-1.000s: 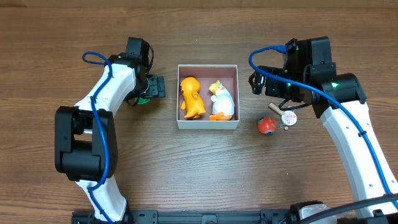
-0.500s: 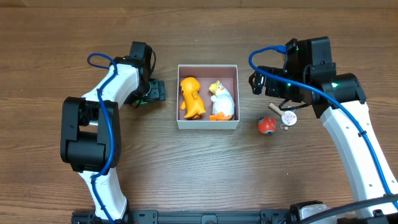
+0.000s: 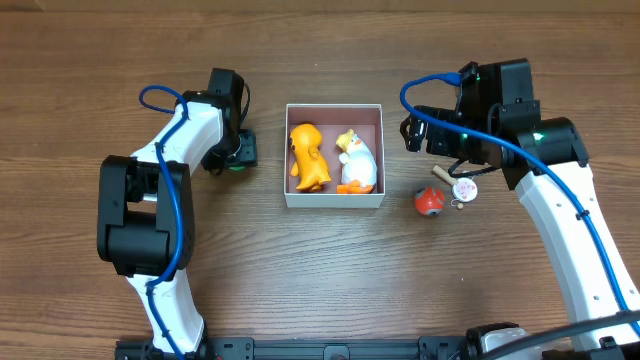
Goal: Pack container
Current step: 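Lift the green cap with the left gripper toward the box, then lower the green cap into the box behind the duck and release, then raise the left arm away from the box to the upper left, then lower the right gripper onto the wooden stick toy and grasp it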
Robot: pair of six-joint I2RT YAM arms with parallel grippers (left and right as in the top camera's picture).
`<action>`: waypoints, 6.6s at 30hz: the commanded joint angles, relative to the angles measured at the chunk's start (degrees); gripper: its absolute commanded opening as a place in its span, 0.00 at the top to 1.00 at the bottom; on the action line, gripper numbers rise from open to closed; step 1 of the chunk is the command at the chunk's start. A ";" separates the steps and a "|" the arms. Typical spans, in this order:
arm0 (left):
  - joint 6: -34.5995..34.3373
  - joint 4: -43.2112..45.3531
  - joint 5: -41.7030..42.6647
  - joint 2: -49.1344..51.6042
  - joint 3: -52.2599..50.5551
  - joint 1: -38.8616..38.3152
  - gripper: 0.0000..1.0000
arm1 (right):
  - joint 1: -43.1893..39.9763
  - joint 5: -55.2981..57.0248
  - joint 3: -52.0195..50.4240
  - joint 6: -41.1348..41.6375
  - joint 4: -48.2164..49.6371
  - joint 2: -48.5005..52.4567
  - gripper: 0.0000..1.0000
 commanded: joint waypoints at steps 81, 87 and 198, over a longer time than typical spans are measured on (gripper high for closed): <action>-4.94 -19.34 6.60 0.83 37.83 -21.84 0.00 | 0.33 -0.22 1.46 0.09 0.26 -0.04 0.00; -8.00 -19.23 6.29 0.81 38.01 -18.45 0.00 | 0.33 -0.22 1.46 0.09 0.26 -0.04 0.00; -12.48 -34.38 6.45 0.81 38.01 11.69 0.00 | -1.64 28.52 -13.22 -25.11 16.57 17.59 0.00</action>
